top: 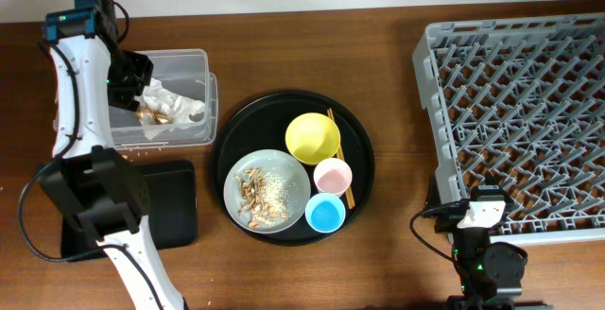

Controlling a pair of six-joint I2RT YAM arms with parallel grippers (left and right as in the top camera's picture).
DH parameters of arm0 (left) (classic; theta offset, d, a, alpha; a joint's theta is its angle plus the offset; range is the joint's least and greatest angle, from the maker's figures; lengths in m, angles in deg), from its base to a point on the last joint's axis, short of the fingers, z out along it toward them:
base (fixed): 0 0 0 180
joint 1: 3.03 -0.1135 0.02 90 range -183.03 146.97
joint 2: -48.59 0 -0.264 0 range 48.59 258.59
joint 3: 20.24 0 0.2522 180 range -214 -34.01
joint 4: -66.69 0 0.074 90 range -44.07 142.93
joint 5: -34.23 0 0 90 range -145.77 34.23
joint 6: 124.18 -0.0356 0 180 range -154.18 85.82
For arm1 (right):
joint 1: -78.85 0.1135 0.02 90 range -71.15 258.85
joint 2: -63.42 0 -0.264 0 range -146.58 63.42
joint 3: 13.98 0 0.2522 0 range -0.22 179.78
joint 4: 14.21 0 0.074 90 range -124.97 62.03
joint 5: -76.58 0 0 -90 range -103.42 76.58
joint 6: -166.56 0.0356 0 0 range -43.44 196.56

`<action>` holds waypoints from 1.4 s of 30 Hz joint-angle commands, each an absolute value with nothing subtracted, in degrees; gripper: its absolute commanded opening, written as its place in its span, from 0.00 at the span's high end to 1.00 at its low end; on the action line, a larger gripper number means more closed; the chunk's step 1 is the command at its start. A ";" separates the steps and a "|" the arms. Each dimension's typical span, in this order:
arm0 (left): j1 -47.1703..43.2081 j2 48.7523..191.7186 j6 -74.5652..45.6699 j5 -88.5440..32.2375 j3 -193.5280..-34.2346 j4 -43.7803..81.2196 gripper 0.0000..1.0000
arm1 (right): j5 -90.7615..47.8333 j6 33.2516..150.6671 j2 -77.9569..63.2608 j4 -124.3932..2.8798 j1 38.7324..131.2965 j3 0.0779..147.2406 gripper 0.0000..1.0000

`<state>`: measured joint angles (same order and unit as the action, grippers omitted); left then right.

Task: Sort waste into correct bins and load items into the dishwasher rack
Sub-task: 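Carry the gold wrapper into the clear bin and release it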

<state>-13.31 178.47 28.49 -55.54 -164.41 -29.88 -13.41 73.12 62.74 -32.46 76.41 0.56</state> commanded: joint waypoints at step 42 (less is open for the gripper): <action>-15.48 143.76 24.12 -63.78 -139.34 -38.32 0.22 | -13.13 72.92 63.06 -32.62 76.15 0.10 0.01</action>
